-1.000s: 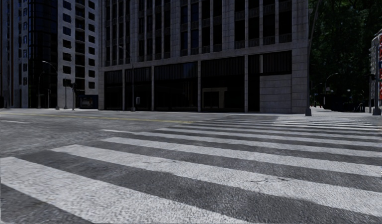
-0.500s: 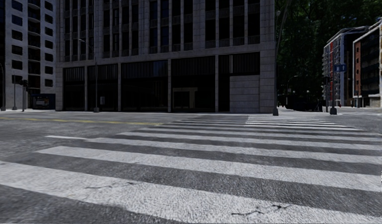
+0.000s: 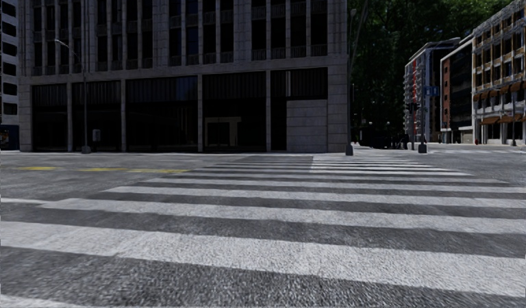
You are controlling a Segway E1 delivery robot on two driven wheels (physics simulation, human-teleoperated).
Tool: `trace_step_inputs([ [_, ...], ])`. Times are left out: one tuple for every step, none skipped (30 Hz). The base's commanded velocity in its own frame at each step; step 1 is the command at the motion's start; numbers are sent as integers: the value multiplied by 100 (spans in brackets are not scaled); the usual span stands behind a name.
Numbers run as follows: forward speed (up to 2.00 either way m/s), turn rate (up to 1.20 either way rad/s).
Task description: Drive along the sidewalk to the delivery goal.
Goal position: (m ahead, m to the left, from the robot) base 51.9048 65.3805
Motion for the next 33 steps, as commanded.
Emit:
trace_step_inputs([
  [134,-45],
  [134,-45],
  [134,-45],
  [134,-45],
  [134,-44],
  [150,-36],
  [150,-36],
  [200,-24],
  [200,0],
  [200,0],
  [200,0],
  [200,0],
  [200,0],
  [200,0],
  [200,0],
  [200,0],
  [200,0],
  [200,0],
  [200,0],
  [200,0],
  [200,0],
  [200,0],
  [200,0],
  [200,0],
  [200,0],
  [200,0],
  [200,0],
  [200,0],
  [200,0],
  [200,0],
  [200,0],
  [200,0],
  [200,0],
])
